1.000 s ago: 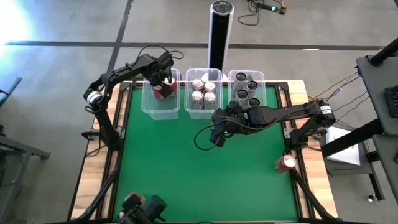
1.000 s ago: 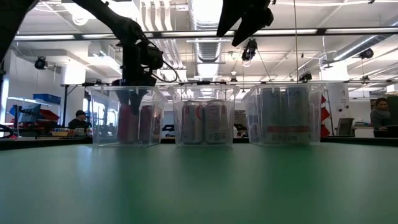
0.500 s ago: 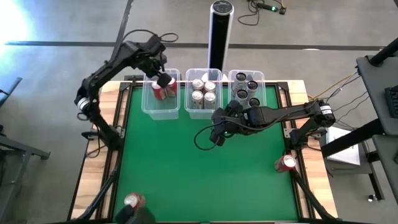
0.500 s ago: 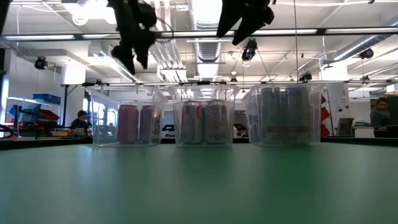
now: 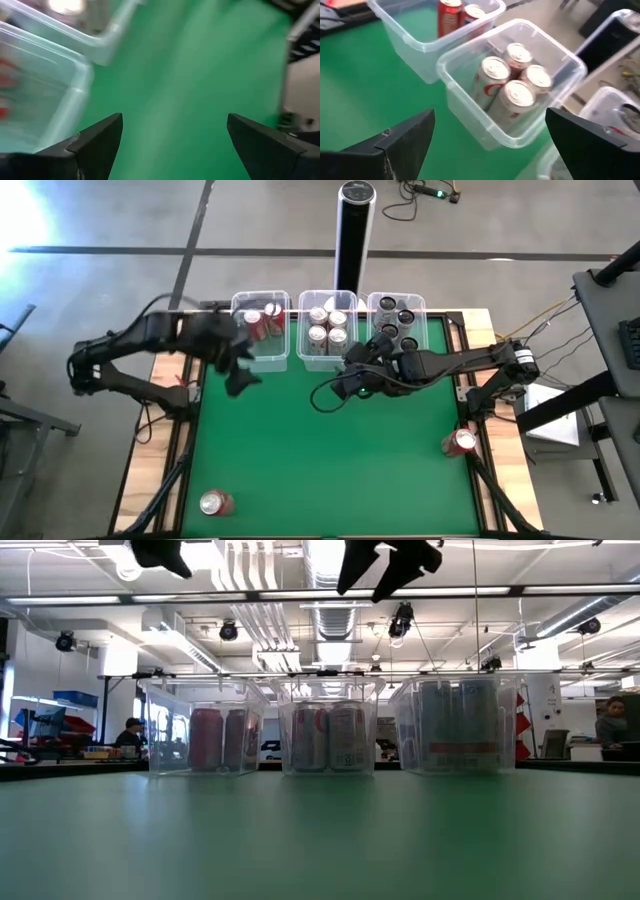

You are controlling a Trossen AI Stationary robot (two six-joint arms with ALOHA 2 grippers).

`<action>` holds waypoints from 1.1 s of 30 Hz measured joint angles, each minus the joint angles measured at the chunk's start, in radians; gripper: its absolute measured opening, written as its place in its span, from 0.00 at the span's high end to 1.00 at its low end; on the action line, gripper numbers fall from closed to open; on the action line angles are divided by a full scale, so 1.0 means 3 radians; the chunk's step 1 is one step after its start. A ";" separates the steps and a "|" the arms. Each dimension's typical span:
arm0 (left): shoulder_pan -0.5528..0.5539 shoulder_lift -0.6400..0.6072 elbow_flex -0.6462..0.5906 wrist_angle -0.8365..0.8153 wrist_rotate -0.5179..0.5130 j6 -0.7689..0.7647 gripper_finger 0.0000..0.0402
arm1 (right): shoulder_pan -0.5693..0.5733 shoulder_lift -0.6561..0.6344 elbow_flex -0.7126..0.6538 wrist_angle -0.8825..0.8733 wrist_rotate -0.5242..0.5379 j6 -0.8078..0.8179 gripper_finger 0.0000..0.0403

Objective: Sort soda cans
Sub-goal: Put the bottom orange soda can into the left transparent bin

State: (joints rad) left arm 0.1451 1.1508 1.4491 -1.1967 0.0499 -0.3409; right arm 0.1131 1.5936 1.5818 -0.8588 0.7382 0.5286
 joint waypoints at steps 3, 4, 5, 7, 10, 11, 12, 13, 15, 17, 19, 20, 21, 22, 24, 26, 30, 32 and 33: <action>-0.0459 -0.0198 -0.0279 0.0238 -0.0023 -0.0403 0.15 | 0.0005 0.0000 0.0000 0.0120 -0.0210 -0.0017 0.07; -0.0619 -0.0251 -0.0366 0.0335 -0.0060 -0.0547 0.15 | 0.0014 0.0000 0.0000 0.0146 -0.0306 -0.0014 0.06; -0.0788 -0.0297 -0.0458 0.0432 -0.0138 -0.0700 0.15 | 0.0032 0.0000 0.0000 0.0162 -0.0372 -0.0016 0.06; -0.1177 -0.0361 -0.0613 0.0621 -0.0360 -0.1030 0.15 | 0.0094 0.0018 0.0000 0.0191 -0.0370 -0.0021 0.06; -0.1783 -0.0386 -0.0737 0.0873 -0.0721 -0.1437 0.15 | 0.0215 0.0022 0.0000 0.0190 -0.0367 -0.0072 0.05; -0.1989 -0.0374 -0.0746 0.0943 -0.0850 -0.1558 0.15 | 0.0259 0.0022 0.0000 0.0190 -0.0365 -0.0079 0.05; -0.2179 -0.0346 -0.0743 0.1004 -0.0964 -0.1678 0.15 | 0.0307 0.0025 0.0000 0.0191 -0.0346 -0.0084 0.05; -0.2351 -0.0304 -0.0718 0.1025 -0.1083 -0.1775 0.15 | 0.0358 0.0032 0.0000 0.0193 -0.0296 -0.0087 0.05; -0.2625 -0.0165 -0.0592 0.0960 -0.1234 -0.1924 0.15 | 0.0454 0.0041 0.0000 0.0189 -0.0139 -0.0082 0.05; -0.2771 -0.0006 -0.0398 0.0762 -0.1399 -0.2121 0.15 | 0.0515 0.0042 0.0000 0.0189 -0.0031 -0.0080 0.05; -0.2866 0.0161 -0.0178 0.0556 -0.1594 -0.2356 0.15 | 0.0555 0.0039 0.0000 0.0190 -0.0014 -0.0080 0.05; -0.2900 0.0253 -0.0076 0.0476 -0.1647 -0.2452 0.15 | 0.0577 0.0039 0.0000 0.0189 -0.0014 -0.0079 0.05; -0.2919 0.0350 0.0018 0.0406 -0.1656 -0.2515 0.15 | 0.0603 0.0039 0.0000 0.0176 -0.0015 -0.0080 0.05; -0.2928 0.0454 0.0118 0.0325 -0.1636 -0.2564 0.15 | 0.0629 0.0039 0.0000 0.0149 -0.0013 -0.0080 0.05; -0.2931 0.0668 0.0320 0.0159 -0.1485 -0.2644 0.15 | 0.0697 0.0039 -0.0002 0.0091 -0.0007 -0.0080 0.05; -0.2927 0.0886 0.0548 -0.0054 -0.1266 -0.2670 0.15 | 0.0762 0.0039 -0.0048 0.0058 -0.0010 -0.0078 0.05; -0.3049 0.1322 0.1009 -0.0772 -0.0956 -0.2718 0.15 | 0.0884 0.0047 -0.0178 0.0007 -0.0013 0.0038 0.05; -0.3162 0.1472 0.1165 -0.1089 -0.0913 -0.2758 0.15 | 0.0920 0.0047 -0.0255 0.0015 -0.0012 0.0142 0.05; -0.3223 0.1523 0.1211 -0.1200 -0.0905 -0.2777 0.15 | 0.0933 0.0047 -0.0304 0.0013 -0.0013 0.0208 0.05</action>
State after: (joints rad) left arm -0.8217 1.6078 1.8123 -1.5568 -0.2216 -1.1741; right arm 0.3931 1.6077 1.4906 -0.8549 0.7342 0.5911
